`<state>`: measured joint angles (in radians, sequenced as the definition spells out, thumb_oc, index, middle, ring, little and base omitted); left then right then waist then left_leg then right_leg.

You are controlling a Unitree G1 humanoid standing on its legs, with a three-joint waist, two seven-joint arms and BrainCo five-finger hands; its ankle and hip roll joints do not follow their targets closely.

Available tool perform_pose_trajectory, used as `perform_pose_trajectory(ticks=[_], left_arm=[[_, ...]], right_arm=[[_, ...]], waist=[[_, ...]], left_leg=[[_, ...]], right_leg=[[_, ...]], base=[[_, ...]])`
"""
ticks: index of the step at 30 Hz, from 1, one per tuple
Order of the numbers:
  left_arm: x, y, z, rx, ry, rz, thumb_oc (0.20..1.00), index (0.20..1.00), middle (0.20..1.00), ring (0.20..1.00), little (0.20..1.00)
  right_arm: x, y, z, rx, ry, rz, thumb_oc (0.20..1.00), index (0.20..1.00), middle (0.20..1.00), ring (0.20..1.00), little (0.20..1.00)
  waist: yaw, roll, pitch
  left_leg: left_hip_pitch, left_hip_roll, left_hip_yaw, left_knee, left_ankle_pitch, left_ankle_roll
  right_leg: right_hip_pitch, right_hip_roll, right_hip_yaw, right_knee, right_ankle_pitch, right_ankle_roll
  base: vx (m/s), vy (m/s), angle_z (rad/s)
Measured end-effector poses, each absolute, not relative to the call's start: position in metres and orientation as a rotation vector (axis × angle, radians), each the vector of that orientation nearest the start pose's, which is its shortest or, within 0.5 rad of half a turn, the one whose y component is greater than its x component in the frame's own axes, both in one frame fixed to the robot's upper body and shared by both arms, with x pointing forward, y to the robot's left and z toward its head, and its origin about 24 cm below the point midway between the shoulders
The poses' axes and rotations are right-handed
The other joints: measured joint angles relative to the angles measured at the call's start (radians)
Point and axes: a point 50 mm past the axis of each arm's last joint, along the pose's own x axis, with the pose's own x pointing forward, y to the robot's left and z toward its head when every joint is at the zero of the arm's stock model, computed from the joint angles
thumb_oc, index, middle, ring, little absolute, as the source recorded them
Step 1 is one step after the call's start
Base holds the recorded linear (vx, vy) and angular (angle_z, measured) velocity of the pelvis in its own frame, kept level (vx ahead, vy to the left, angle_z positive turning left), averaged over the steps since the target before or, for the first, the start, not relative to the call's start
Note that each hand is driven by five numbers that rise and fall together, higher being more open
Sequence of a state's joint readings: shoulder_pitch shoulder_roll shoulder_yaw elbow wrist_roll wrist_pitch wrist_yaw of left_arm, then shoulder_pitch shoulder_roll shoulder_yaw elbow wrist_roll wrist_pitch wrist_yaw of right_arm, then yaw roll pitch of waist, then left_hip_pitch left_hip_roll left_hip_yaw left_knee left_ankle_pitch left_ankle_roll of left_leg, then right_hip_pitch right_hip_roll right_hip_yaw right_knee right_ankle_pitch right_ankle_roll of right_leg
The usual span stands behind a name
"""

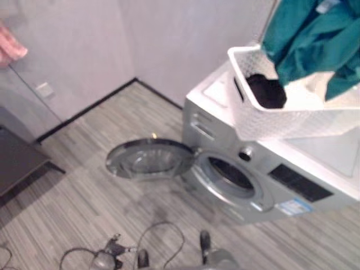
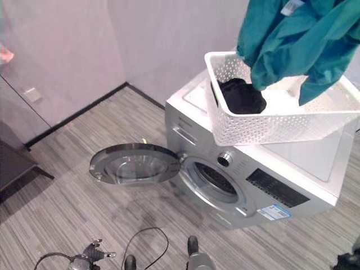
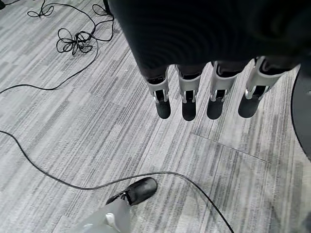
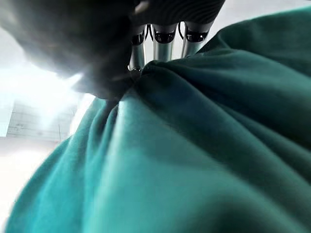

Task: Grab the laundry basket,head to the washer,open it,put in the laundry and shut it.

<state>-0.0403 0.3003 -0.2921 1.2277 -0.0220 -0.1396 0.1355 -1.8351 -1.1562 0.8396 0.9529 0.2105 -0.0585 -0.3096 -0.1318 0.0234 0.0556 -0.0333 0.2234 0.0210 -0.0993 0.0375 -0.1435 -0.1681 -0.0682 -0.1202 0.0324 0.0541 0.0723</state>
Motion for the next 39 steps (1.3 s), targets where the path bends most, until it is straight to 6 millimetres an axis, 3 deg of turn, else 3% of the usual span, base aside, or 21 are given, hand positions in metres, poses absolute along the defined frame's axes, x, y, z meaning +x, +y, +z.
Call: perform_pose_trajectory(ticks=[4,8,9,10,11,12,14,18,22,27,35,39], left_arm=[[0.128,0.236,-0.145,0.509,0.974,-0.006,1.0,1.0,1.0,1.0,1.0],[0.159,0.23,-0.127,0.507,0.804,-0.015,1.0,1.0,1.0,1.0,1.0],[0.193,0.224,-0.094,0.53,0.591,-0.059,1.0,1.0,1.0,1.0,1.0],[0.212,0.221,-0.074,0.536,0.474,-0.074,1.0,1.0,1.0,1.0,1.0],[0.247,0.209,-0.005,0.542,0.139,-0.134,1.0,1.0,1.0,1.0,1.0],[0.253,0.204,0.012,0.515,0.057,-0.14,1.0,1.0,1.0,1.0,1.0],[0.255,0.19,0.015,0.487,0.028,-0.185,1.0,1.0,1.0,1.0,1.0],[0.252,0.186,0.007,0.456,0.066,-0.218,1.0,1.0,1.0,1.0,1.0],[0.253,0.187,0.009,0.443,0.061,-0.229,1.0,1.0,1.0,1.0,1.0],[0.256,0.182,0.029,0.422,-0.022,-0.238,1.0,1.0,1.0,1.0,1.0],[0.254,0.2,0.043,0.453,-0.061,-0.195,1.0,1.0,1.0,1.0,1.0],[0.255,0.203,0.047,0.445,-0.072,-0.175,1.0,1.0,1.0,1.0,1.0]], right_arm=[[0.289,-0.305,0.499,-0.918,-0.782,-0.826,0.2,0.2,0.2,0.2,0.2],[0.29,-0.301,0.504,-0.902,-0.791,-0.839,0.2,0.2,0.2,0.2,0.2],[0.286,-0.301,0.507,-0.891,-0.812,-0.863,0.2,0.2,0.2,0.2,0.2],[0.286,-0.297,0.509,-0.895,-0.827,-0.858,0.2,0.2,0.2,0.2,0.2],[0.28,-0.293,0.518,-0.92,-0.856,-0.876,0.2,0.2,0.2,0.2,0.2],[0.277,-0.282,0.524,-0.933,-0.907,-0.863,0.2,0.2,0.2,0.2,0.2],[0.258,-0.256,0.545,-0.926,-1.07,-0.853,0.2,0.2,0.2,0.2,0.2],[0.246,-0.243,0.556,-0.931,-1.169,-0.874,0.2,0.2,0.2,0.2,0.2],[0.248,-0.237,0.556,-0.923,-1.19,-0.864,0.2,0.2,0.2,0.2,0.2],[0.247,-0.218,0.557,-0.927,-1.248,-0.8,0.2,0.2,0.2,0.2,0.2],[0.238,-0.191,0.556,-0.851,-1.389,-0.659,0.2,0.2,0.2,0.2,0.2],[0.242,-0.173,0.549,-0.761,-1.426,-0.539,0.2,0.2,0.2,0.2,0.2]], waist=[[0.006,-0.002,-0.02],[0.012,-0.011,-0.031],[0.023,-0.01,-0.033],[0.026,-0.007,-0.035],[0.035,-0.002,-0.039],[0.036,0.002,-0.043],[0.031,-0.001,-0.047],[0.018,-0.025,-0.06],[0.016,-0.04,-0.069],[0.009,-0.042,-0.068],[-0.01,-0.06,-0.059],[-0.014,-0.065,-0.06]], left_leg=[[0.001,0.005,-0.004,0.0,0.001,-0.001],[0.001,0.013,-0.006,0.0,0.004,-0.006],[0.001,0.018,-0.012,0.0,0.007,-0.011],[0.002,0.018,-0.018,-0.001,0.007,-0.011],[0.008,0.015,-0.036,0.0,0.01,-0.015],[0.017,0.011,-0.037,-0.004,0.005,-0.02],[0.018,0.007,-0.039,-0.004,0.005,-0.021],[0.021,0.005,-0.034,-0.002,0.005,-0.021],[0.026,0.004,-0.026,-0.005,0.004,-0.02],[0.039,-0.006,-0.003,-0.005,0.001,-0.015],[0.082,-0.017,0.061,-0.003,-0.012,-0.01],[0.102,-0.028,0.087,-0.003,-0.015,-0.009]], right_leg=[[0.008,0.004,-0.009,-0.004,0.001,-0.002],[0.017,0.013,-0.012,-0.023,0.01,-0.01],[0.035,0.02,-0.022,-0.055,0.028,-0.014],[0.05,0.021,-0.028,-0.075,0.037,-0.015],[0.085,0.019,-0.043,-0.11,0.057,-0.013],[0.097,0.015,-0.045,-0.113,0.054,-0.01],[0.099,0.011,-0.045,-0.116,0.055,-0.008],[0.098,0.012,-0.038,-0.116,0.055,-0.008],[0.098,0.008,-0.032,-0.116,0.055,-0.008],[0.098,0.0,-0.011,-0.116,0.059,0.002],[0.099,-0.004,0.05,-0.117,0.071,0.009],[0.1,-0.011,0.079,-0.117,0.076,0.016]], base=[[0.0,-0.014,0.06],[0.0,-0.003,0.01],[0.0,0.007,0.08],[0.0,0.026,0.28],[0.0,0.059,0.27],[-0.01,0.09,0.23],[0.0,0.077,0.01],[0.0,0.04,-0.03],[0.0,0.059,-0.05],[-0.02,0.064,-0.1],[-0.02,0.069,-0.23],[-0.02,0.073,-0.22]])
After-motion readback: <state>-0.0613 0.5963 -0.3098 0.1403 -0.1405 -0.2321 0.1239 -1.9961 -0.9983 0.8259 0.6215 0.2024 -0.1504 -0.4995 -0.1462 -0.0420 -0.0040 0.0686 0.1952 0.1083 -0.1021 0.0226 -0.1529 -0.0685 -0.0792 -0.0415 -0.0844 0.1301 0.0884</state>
